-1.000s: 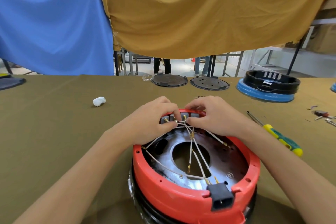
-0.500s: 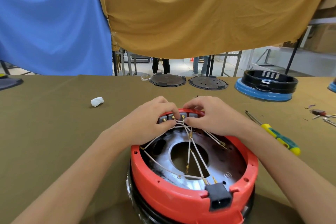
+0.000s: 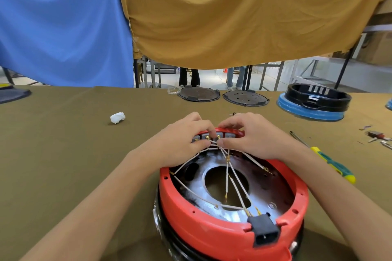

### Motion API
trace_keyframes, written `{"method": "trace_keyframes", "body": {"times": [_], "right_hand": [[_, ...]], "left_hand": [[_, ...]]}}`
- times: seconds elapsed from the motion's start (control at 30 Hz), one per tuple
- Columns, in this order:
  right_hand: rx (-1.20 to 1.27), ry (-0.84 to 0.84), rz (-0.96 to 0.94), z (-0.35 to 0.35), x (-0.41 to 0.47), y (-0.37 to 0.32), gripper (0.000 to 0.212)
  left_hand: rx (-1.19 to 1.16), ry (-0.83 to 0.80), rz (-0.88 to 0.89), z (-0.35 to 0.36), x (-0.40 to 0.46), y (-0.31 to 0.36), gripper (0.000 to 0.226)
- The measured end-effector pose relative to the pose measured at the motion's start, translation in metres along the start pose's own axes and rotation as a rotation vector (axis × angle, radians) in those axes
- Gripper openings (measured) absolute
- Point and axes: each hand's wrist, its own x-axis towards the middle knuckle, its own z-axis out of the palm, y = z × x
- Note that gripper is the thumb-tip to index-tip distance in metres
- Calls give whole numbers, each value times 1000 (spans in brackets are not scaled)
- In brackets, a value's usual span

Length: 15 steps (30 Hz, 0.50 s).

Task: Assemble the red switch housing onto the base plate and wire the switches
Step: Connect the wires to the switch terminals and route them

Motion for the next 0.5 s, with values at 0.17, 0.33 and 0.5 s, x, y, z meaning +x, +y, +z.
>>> {"method": "trace_keyframes", "body": {"times": [0.17, 0.33, 0.5], "right_hand": [[-30, 10, 7, 2, 2, -1, 30], [-48, 4, -6, 3, 1, -1, 30], [12, 8, 13, 4, 1, 1, 45]], "left_hand": [[11, 11, 12, 1, 1, 0, 15], [6, 34, 12, 0, 1, 1, 16], [-34, 89, -53, 2, -2, -2, 36]]}}
